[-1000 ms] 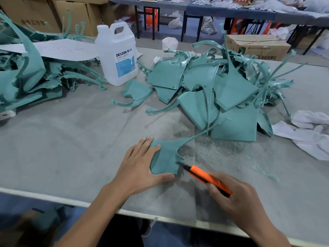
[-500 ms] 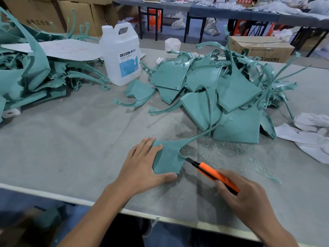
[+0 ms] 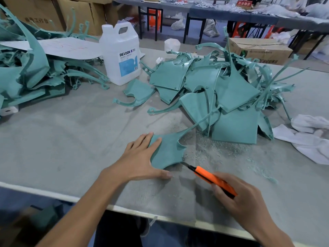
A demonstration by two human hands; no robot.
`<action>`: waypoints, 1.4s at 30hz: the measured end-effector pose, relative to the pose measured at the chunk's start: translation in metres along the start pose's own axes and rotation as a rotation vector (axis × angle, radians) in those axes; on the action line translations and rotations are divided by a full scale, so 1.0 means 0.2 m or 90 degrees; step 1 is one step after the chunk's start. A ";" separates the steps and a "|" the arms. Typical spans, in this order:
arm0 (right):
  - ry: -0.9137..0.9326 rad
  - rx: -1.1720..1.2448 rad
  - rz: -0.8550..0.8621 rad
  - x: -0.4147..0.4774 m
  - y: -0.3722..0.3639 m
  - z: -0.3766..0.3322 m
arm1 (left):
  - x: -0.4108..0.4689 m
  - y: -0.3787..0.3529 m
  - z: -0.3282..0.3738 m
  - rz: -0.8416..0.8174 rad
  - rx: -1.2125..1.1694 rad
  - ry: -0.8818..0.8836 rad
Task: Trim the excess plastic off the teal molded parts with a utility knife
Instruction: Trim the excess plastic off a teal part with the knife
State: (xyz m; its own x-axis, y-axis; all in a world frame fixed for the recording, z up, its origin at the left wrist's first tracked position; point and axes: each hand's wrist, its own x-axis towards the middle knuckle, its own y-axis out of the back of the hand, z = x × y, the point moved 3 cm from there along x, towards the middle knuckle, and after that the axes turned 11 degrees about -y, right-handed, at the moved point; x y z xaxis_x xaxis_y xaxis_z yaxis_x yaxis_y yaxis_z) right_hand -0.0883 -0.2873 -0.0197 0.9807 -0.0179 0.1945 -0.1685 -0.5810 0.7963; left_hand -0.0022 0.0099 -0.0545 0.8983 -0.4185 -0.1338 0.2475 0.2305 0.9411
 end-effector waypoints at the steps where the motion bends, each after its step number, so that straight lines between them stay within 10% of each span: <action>1: 0.014 -0.014 0.009 0.00 0.00 -0.01 | 0.00 0.00 0.00 0.005 0.002 -0.005; 12: -0.120 0.043 0.084 0.01 -0.05 0.05 | -0.10 0.02 0.04 0.079 -0.086 -0.055; 25: -0.214 0.281 0.092 -0.01 -0.02 0.07 | -0.30 0.14 0.10 0.708 -0.132 -0.088; 29: -0.220 0.258 0.079 -0.01 -0.02 0.08 | -0.37 0.22 0.15 0.665 -0.231 0.096; 42: -0.078 0.260 -0.110 0.04 0.01 -0.25 | -0.20 -0.02 0.12 0.426 -0.355 -0.025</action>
State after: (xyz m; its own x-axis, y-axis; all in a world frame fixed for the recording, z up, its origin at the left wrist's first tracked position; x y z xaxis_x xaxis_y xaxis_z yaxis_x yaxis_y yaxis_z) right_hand -0.0857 -0.2475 0.0112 0.9996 0.0255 -0.0100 0.0270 -0.8564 0.5156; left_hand -0.0488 0.0043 -0.0447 0.9080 -0.0698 0.4131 -0.1762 0.8310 0.5277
